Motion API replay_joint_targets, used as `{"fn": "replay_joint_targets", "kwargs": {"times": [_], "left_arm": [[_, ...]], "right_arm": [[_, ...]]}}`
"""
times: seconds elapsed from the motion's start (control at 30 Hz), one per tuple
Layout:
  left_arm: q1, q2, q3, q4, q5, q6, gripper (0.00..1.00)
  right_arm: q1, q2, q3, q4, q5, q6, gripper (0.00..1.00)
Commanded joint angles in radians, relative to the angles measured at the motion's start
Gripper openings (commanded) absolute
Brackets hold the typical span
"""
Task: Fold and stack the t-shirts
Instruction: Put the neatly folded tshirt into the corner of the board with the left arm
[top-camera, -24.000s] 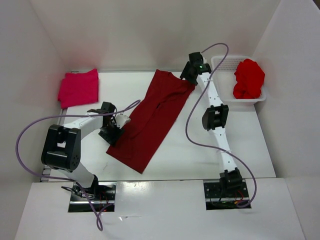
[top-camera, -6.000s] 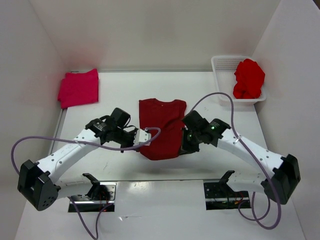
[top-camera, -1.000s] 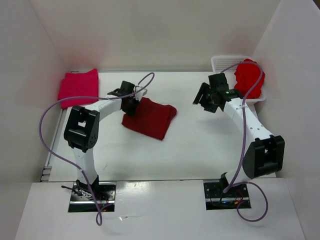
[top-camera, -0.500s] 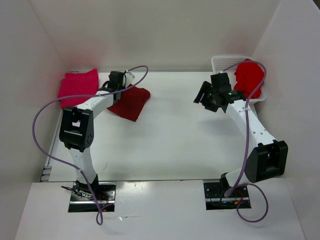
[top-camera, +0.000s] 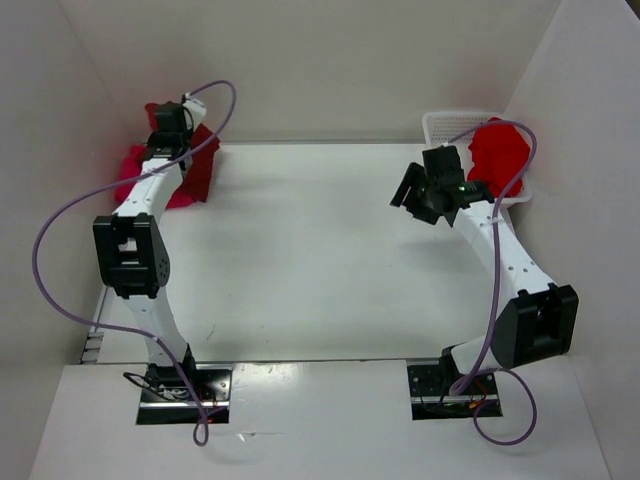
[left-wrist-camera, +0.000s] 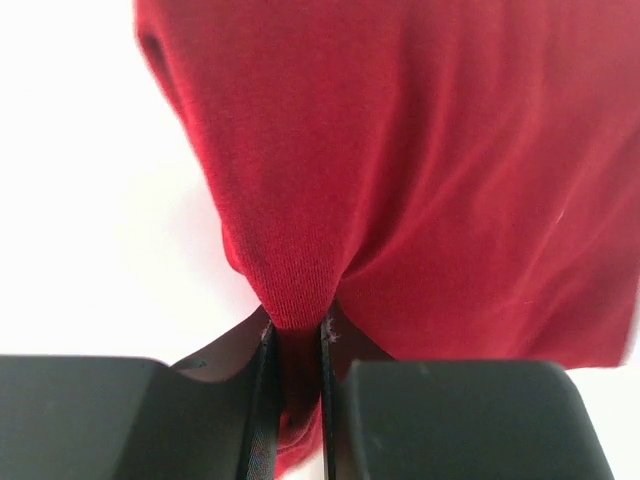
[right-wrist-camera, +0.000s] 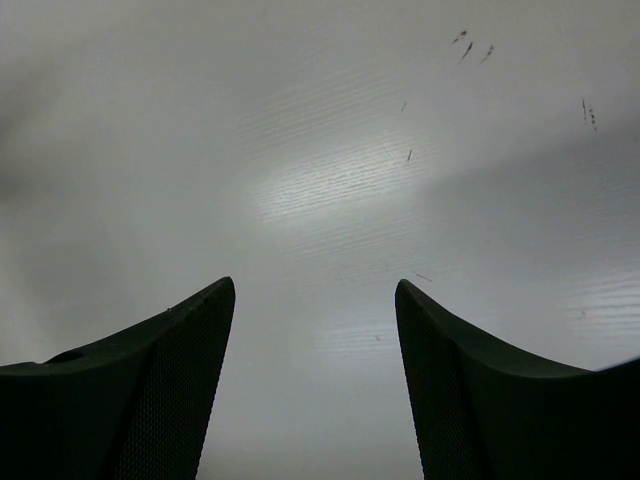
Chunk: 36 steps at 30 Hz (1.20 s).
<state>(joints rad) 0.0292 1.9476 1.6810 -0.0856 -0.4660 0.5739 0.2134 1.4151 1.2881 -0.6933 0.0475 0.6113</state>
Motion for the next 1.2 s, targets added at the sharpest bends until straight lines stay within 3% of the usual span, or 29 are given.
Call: {"fn": "replay_joint_targets", "kwargs": {"times": [0.0,0.37,0.67,0.8,0.87,0.97,1.1,1.17], "left_arm": [[0.075,0.004,0.058,0.018,0.019,-0.005,0.0],[0.193,0.102,0.094,0.006,0.063,0.014,0.0],[0.267,0.267,0.299,-0.077,0.073,-0.003,0.0],[0.276,0.303,0.299,-0.077,0.053,0.024,0.0],[0.276,0.313,0.31,-0.077,0.053,0.024,0.19],[0.276,0.323,0.333,-0.077,0.044,0.014,0.76],[0.276,0.312,0.342,-0.066,0.033,0.004,0.89],[0.276,0.275,0.333,-0.066,0.033,0.004,0.9]], "right_arm": [[-0.006,-0.016,0.02,-0.038,0.046,-0.021,0.71],[-0.006,0.002,0.039,-0.038,0.046,-0.03,0.71],[-0.006,-0.007,0.039,-0.048,0.046,-0.03,0.71],[-0.006,-0.007,0.039,-0.048,0.037,-0.03,0.71],[-0.006,-0.007,0.039,-0.048,0.037,-0.03,0.71],[-0.006,-0.007,0.039,-0.048,0.028,-0.03,0.71],[-0.006,-0.007,0.048,-0.048,0.028,-0.039,0.71],[-0.006,0.002,0.057,-0.048,0.028,-0.039,0.71]]}}
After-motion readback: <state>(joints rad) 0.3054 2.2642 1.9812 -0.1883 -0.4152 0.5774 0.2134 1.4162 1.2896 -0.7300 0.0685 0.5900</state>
